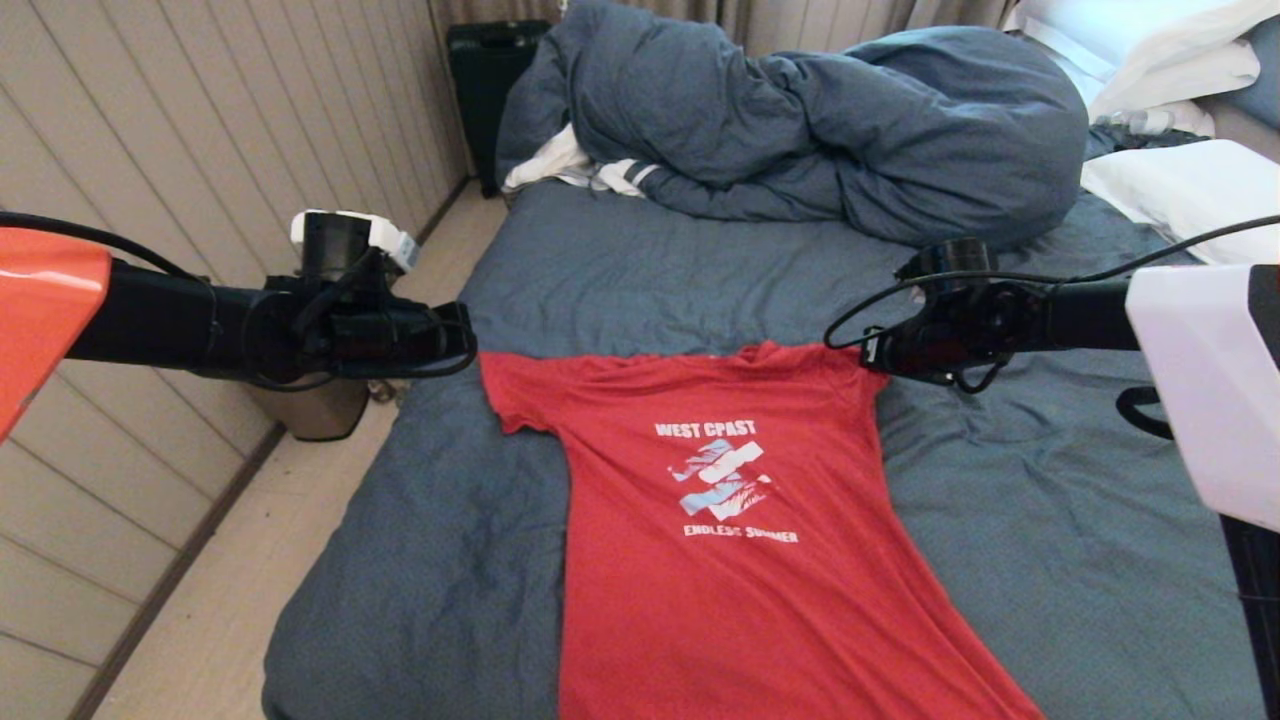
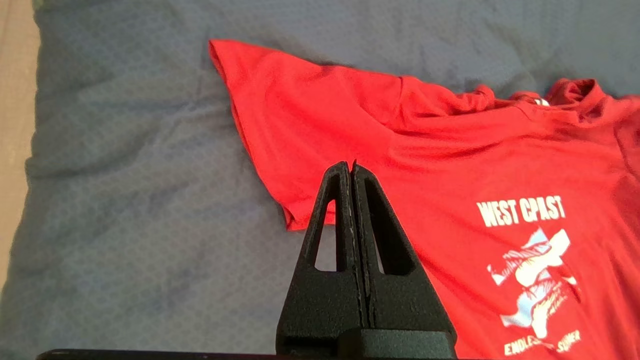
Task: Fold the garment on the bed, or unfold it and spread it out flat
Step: Fold the red T-shirt
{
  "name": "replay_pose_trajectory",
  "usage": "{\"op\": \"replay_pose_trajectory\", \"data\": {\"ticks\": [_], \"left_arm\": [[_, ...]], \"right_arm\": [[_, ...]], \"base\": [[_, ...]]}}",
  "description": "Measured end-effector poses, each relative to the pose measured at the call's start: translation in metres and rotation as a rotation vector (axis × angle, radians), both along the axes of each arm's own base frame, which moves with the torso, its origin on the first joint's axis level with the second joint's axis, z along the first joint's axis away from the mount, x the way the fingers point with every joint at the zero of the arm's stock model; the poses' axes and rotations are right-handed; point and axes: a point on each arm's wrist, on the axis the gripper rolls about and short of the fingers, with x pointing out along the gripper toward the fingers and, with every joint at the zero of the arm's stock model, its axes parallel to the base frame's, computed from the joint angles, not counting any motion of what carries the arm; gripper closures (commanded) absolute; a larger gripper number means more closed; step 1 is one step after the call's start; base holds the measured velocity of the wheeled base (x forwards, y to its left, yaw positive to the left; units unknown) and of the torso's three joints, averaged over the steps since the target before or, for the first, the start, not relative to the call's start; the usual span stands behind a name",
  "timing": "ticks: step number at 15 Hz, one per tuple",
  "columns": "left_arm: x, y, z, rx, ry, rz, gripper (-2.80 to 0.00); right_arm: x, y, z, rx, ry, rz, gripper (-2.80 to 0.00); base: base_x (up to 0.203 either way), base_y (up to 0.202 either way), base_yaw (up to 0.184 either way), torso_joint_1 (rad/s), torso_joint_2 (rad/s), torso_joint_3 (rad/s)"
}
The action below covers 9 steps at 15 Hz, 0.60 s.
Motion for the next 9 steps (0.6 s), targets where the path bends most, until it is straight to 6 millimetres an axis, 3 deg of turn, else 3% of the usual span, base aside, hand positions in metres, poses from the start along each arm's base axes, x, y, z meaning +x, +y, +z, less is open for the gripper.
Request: {"op": "replay_pose_trajectory", "data": {"ticks": [9], "left_arm": [[-0.002, 0.001, -0.006, 0.002, 0.014, -0.002, 0.00]], "right_arm": [[-0.009, 0.085, -0.015, -0.156, 0.005, 0.207, 0.00]], "base": [[0.000, 0.000, 0.000, 0.000, 0.00, 0.000]]}}
